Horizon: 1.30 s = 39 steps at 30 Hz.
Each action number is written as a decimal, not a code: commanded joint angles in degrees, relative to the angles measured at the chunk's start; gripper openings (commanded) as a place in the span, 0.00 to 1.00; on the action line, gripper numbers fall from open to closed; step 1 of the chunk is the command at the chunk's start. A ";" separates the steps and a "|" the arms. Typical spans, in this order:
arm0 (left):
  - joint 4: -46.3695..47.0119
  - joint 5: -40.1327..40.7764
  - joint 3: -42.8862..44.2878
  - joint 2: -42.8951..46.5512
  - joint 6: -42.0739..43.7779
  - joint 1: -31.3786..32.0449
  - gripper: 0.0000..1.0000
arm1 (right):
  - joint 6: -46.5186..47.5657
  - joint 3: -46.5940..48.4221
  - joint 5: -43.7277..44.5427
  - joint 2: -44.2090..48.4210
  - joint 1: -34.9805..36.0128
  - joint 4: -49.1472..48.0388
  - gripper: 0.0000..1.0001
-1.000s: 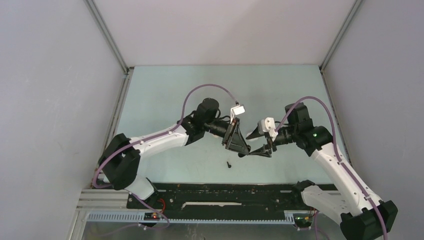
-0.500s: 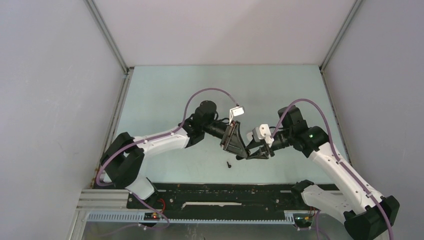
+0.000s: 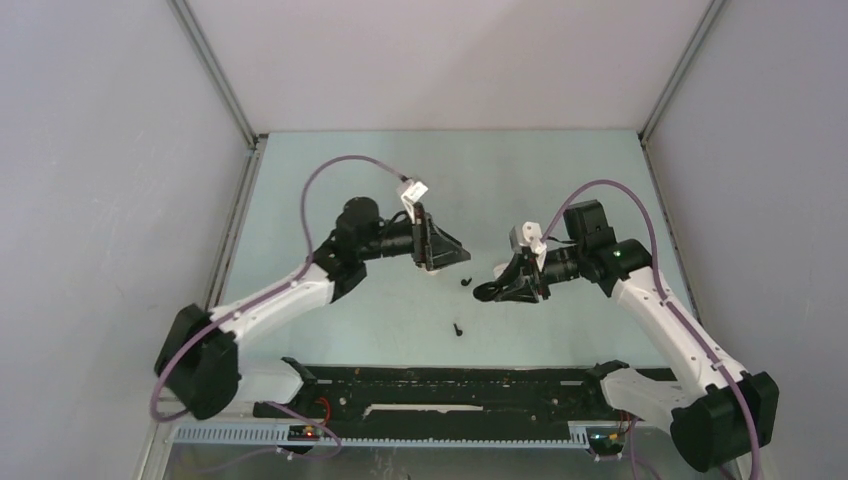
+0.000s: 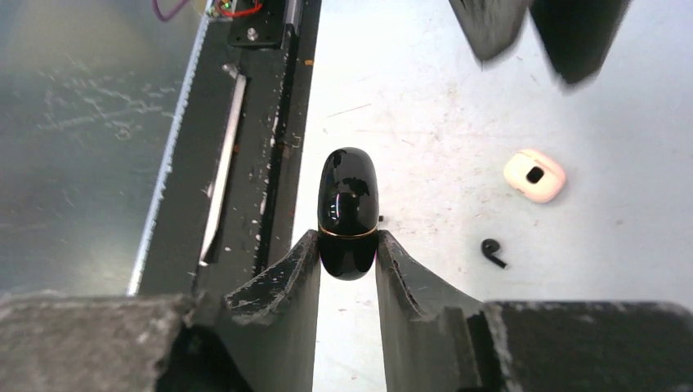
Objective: Insert the wireless bluetooth earbuds into the charging case
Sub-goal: Pick up the charging case at the center of the board.
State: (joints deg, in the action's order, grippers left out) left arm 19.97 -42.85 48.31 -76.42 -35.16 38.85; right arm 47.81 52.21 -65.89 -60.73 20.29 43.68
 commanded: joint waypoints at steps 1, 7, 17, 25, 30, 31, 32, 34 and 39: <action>7.33 18.77 -6.93 10.99 14.11 2.63 0.58 | -8.93 1.67 -6.13 -2.57 -3.37 -2.32 0.00; 20.13 23.43 -18.16 16.69 25.84 9.77 0.61 | -16.96 1.65 -12.36 -6.14 -6.97 -6.02 0.00; 39.35 22.93 -23.39 8.14 17.01 11.33 0.64 | -18.90 1.67 -21.96 -7.96 -10.99 -7.00 0.00; 48.98 17.14 -19.67 -2.41 7.90 12.59 0.61 | -17.65 1.67 -21.83 -7.87 -11.16 -6.20 0.00; 50.58 15.54 -17.73 -5.01 6.55 13.48 0.56 | -17.23 1.67 -21.66 -7.85 -11.36 -5.90 0.00; 51.29 15.23 -17.53 -5.45 6.07 13.45 0.55 | -17.09 1.66 -21.55 -7.83 -11.37 -5.75 0.00; 51.69 14.82 -17.24 -5.76 5.58 13.44 0.54 | -16.85 1.67 -21.41 -7.83 -11.34 -5.64 0.00; 52.13 13.99 -16.67 -6.42 4.80 13.52 0.52 | -16.74 1.66 -21.30 -7.95 -11.49 -5.55 0.00; 51.95 12.81 -15.14 -7.69 3.93 13.62 0.41 | -16.28 1.66 -21.21 -8.15 -11.48 -5.15 0.00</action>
State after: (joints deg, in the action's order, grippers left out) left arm 68.75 -27.83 30.68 -83.22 -29.74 52.03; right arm 30.44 52.21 -85.34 -68.82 9.10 38.46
